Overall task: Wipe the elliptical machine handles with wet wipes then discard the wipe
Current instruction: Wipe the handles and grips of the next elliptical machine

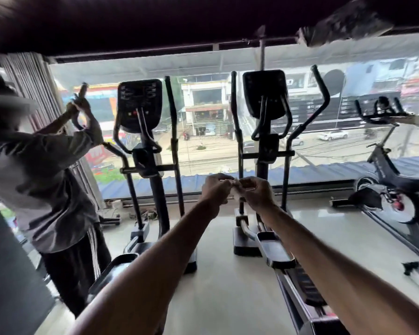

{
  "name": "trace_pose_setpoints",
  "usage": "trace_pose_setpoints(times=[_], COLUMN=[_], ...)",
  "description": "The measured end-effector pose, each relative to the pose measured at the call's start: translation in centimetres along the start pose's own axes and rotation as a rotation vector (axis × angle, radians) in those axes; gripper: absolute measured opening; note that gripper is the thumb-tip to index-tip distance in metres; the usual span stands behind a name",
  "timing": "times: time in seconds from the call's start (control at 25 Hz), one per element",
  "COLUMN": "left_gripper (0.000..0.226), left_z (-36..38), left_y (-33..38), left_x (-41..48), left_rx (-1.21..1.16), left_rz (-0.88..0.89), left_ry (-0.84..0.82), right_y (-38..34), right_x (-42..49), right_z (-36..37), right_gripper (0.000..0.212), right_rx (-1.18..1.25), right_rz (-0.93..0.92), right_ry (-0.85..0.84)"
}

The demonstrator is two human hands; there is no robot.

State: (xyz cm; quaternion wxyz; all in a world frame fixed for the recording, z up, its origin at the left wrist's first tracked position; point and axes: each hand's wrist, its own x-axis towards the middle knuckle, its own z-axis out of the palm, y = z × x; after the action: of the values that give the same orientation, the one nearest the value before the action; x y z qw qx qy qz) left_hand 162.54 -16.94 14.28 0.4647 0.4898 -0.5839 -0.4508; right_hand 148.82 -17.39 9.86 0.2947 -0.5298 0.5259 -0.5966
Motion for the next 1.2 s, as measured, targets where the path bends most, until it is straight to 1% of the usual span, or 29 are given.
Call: trace_pose_setpoints(times=[0.08, 0.12, 0.2, 0.36, 0.48, 0.76, 0.92, 1.04, 1.12, 1.2], left_gripper=[0.02, 0.024, 0.021, 0.021, 0.02, 0.025, 0.02, 0.016, 0.024, 0.033], left_z=[1.4, 2.0, 2.9, 4.3, 5.1, 7.2, 8.7, 10.1, 11.3, 12.0], left_y=[0.6, 0.9, 2.0, 4.6, 5.8, 6.5, 7.9, 8.7, 8.7, 8.5], left_x=[6.9, 10.5, 16.8, 30.9, 40.2, 61.5, 72.3, 80.0, 84.1, 87.0], left_rx=[0.015, 0.015, 0.013, -0.011, -0.026, -0.04, -0.032, 0.036, 0.039, 0.04], left_rz=[0.05, 0.055, 0.068, 0.102, 0.13, 0.222, 0.277, 0.332, 0.323, 0.31], left_ry=[0.014, 0.02, 0.024, 0.051, 0.076, 0.136, 0.146, 0.158, 0.171, 0.187], right_y=[1.2, 1.7, 2.1, 2.0, 2.2, 5.6, 6.7, 6.9, 7.4, 7.8], right_x=[7.1, 10.8, 17.7, 32.0, 40.9, 62.1, 73.4, 81.3, 86.2, 89.7], right_z=[-0.1, -0.1, 0.0, 1.1, 1.8, 3.7, 4.8, 5.0, 5.0, 5.0], right_gripper=[0.02, 0.022, 0.025, 0.017, 0.014, 0.022, 0.022, 0.022, 0.026, 0.02], right_rx=[-0.054, -0.065, -0.069, -0.093, -0.148, -0.137, -0.195, -0.267, -0.311, -0.342], right_rz=[-0.059, -0.078, -0.105, -0.201, -0.222, -0.3, -0.358, -0.393, -0.41, -0.455], right_ry=[0.061, 0.086, 0.117, 0.162, 0.191, 0.301, 0.331, 0.379, 0.408, 0.412])
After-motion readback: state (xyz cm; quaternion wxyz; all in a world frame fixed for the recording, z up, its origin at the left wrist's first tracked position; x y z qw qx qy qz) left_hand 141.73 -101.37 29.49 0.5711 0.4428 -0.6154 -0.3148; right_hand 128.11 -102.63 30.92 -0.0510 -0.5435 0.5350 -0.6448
